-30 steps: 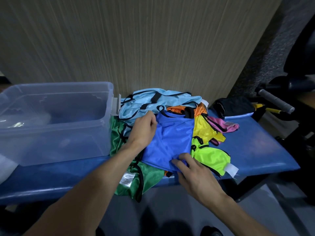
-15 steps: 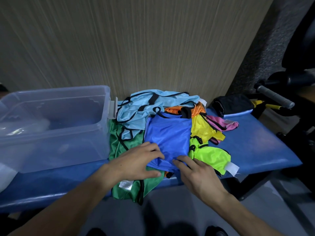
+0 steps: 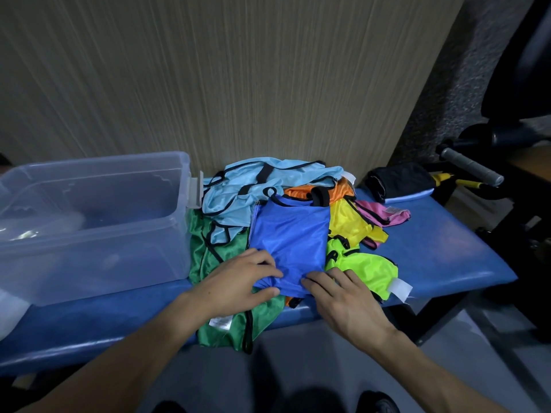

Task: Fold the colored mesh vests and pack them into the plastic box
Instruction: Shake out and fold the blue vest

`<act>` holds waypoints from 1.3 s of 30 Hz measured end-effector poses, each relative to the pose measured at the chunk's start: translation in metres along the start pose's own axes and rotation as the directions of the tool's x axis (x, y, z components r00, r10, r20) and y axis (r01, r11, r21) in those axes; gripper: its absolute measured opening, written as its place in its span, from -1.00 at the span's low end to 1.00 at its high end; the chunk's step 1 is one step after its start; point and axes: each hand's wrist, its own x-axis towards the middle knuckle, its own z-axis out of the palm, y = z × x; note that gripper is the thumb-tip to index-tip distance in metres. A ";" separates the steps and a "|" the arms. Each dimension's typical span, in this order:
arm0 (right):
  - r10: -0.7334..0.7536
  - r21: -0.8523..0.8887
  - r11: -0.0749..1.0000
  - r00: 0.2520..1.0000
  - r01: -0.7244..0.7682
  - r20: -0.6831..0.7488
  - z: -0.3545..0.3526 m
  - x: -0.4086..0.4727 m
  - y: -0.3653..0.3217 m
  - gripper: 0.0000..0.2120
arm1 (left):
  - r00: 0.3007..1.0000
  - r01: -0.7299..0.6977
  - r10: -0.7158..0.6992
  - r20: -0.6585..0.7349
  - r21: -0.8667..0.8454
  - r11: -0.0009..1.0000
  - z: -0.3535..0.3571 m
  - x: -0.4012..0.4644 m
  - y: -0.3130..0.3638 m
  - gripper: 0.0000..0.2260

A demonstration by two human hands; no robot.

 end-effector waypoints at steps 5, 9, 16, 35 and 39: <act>0.201 0.263 0.943 0.979 -0.204 0.038 -0.011 0.021 -0.003 -0.73 | 0.999 0.044 -0.045 0.001 0.111 0.993 0.000 0.001 0.011 -0.46; 0.393 0.490 0.766 0.906 -0.416 0.155 -0.032 0.047 -0.004 -0.81 | 0.992 0.111 -0.102 -0.070 0.150 0.982 -0.001 0.006 0.022 -0.51; 0.625 0.923 0.097 0.745 -0.372 0.235 -0.090 0.082 0.009 -0.93 | 0.911 0.156 -0.151 -0.383 -0.019 0.988 -0.035 -0.003 0.030 -0.95; 0.503 0.668 -0.640 0.450 -0.380 0.738 -0.031 0.117 0.044 -0.75 | 0.688 0.462 -0.723 -0.057 -0.734 0.498 -0.045 0.071 -0.019 -0.75; 0.610 0.753 -0.561 0.443 -0.344 0.657 -0.016 0.128 0.043 -0.73 | 0.657 0.542 -0.741 -0.138 -0.596 0.592 -0.040 0.092 -0.024 -0.76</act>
